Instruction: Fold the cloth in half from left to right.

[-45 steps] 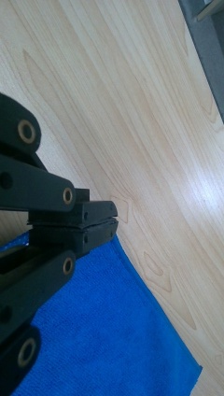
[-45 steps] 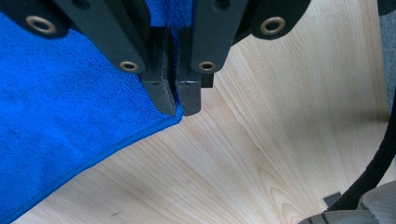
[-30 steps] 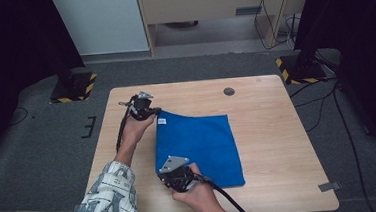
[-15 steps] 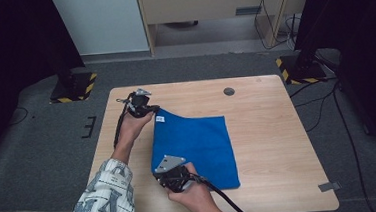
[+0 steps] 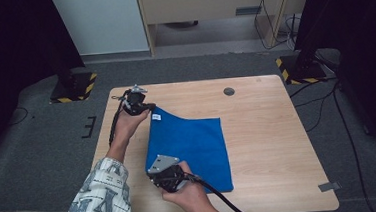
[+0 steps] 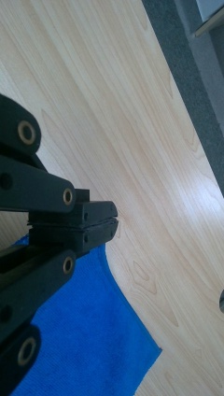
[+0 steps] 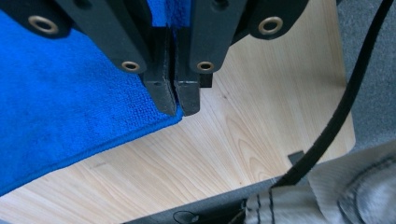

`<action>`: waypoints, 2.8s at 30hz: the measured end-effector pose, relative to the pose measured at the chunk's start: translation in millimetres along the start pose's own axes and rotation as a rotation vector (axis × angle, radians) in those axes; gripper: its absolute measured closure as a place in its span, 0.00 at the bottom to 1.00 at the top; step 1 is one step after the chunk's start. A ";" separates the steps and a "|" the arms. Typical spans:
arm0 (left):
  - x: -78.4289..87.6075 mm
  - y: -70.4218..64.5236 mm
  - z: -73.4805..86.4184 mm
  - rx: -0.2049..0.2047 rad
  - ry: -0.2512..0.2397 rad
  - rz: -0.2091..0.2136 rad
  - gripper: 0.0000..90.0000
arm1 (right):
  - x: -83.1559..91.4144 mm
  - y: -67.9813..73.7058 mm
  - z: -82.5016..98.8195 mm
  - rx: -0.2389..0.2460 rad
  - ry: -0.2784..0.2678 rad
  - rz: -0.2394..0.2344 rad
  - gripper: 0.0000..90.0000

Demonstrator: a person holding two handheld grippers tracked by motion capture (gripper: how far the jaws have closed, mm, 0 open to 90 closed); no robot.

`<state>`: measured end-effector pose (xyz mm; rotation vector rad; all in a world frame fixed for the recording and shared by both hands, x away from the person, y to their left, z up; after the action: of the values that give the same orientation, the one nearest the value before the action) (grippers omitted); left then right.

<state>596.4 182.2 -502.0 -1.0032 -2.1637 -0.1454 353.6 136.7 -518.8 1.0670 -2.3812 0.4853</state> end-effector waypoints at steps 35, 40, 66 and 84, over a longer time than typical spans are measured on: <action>15.9 -0.6 7.1 0.054 -0.004 -0.005 1.00 | 6.3 14.8 -14.4 0.028 -0.013 -0.035 0.98; -1.6 -14.2 -0.8 0.038 0.005 0.011 0.99 | 20.0 -2.0 -0.3 0.007 -0.005 -0.016 0.98; -75.4 -77.1 -17.1 0.001 0.039 0.100 0.99 | 53.8 -44.4 61.7 -0.046 0.042 0.066 0.98; -109.1 -85.4 -15.5 0.021 0.070 0.105 1.00 | 58.5 -57.3 90.3 -0.081 0.073 0.095 0.97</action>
<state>591.9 50.2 -546.7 -1.0820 -2.0409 -0.1062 338.1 20.7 -553.2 0.8894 -2.3739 0.4488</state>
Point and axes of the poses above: each handheld gripper's, and its own axes: x roughly backward along the jaws, z roughly out of its underside, y roughly to its left, the point moved 10 cm from there along -x, roughly forward along the jaws, and after that the axes turned 13 degrees about z, right-handed, at the moved point
